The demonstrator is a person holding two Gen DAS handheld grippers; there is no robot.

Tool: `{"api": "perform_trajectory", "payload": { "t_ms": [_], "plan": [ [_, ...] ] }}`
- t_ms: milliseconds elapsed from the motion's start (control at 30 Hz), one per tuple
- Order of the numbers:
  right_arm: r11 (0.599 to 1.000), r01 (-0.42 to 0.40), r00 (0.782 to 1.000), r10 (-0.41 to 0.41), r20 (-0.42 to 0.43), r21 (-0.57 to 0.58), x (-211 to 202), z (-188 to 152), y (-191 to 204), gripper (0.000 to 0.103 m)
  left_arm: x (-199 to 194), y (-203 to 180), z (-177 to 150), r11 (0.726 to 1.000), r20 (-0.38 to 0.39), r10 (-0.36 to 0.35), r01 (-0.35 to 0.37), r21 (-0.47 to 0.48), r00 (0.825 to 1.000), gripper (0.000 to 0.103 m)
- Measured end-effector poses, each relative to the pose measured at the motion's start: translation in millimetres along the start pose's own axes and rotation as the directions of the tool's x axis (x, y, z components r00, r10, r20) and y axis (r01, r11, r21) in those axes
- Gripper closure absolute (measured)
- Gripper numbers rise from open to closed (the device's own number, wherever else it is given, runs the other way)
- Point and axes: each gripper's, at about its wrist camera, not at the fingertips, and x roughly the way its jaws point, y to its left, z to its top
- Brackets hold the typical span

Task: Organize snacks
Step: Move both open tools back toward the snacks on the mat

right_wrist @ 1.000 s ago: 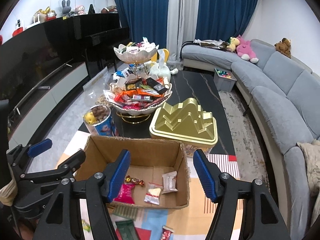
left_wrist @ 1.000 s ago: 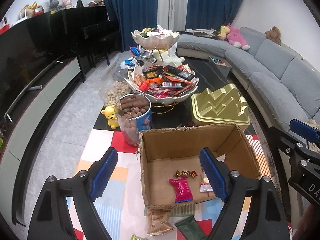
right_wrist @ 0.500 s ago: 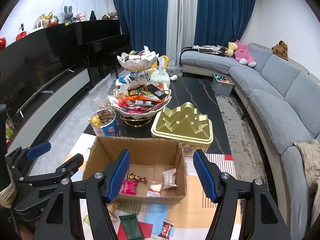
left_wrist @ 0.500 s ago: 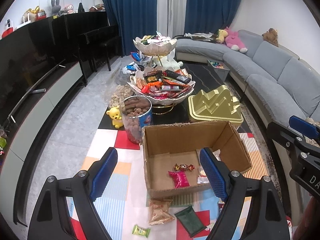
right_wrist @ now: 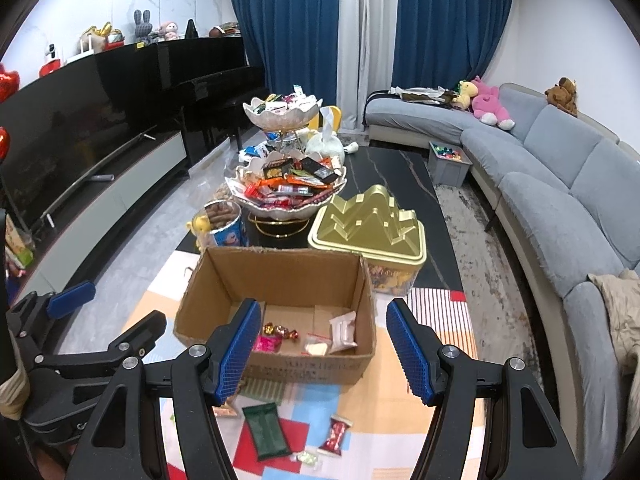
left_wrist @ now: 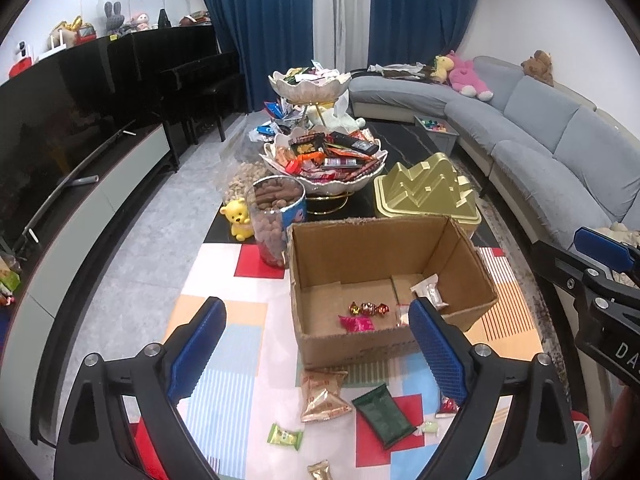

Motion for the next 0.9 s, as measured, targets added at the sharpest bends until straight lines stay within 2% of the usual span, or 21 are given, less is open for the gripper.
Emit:
{"api": "perform_trajectory", "payload": {
  "t_ms": [500, 900],
  "plan": [
    [1.000, -0.007, 1.000, 0.007, -0.029, -0.001, -1.8, -27.4, 1.0, 0.037, -5.2, 1.4, -36.4, 1.000, -0.033, 0.004, -0.004, 0.002, 0.999, 0.007],
    [1.000, 0.006, 0.998, -0.006, -0.060, -0.001, 1.2, -60.8, -6.3, 0.037, 8.9, -15.8, -69.2, 1.000, -0.091, -0.018, 0.019, 0.012, 0.996, 0.007]
  ]
}}
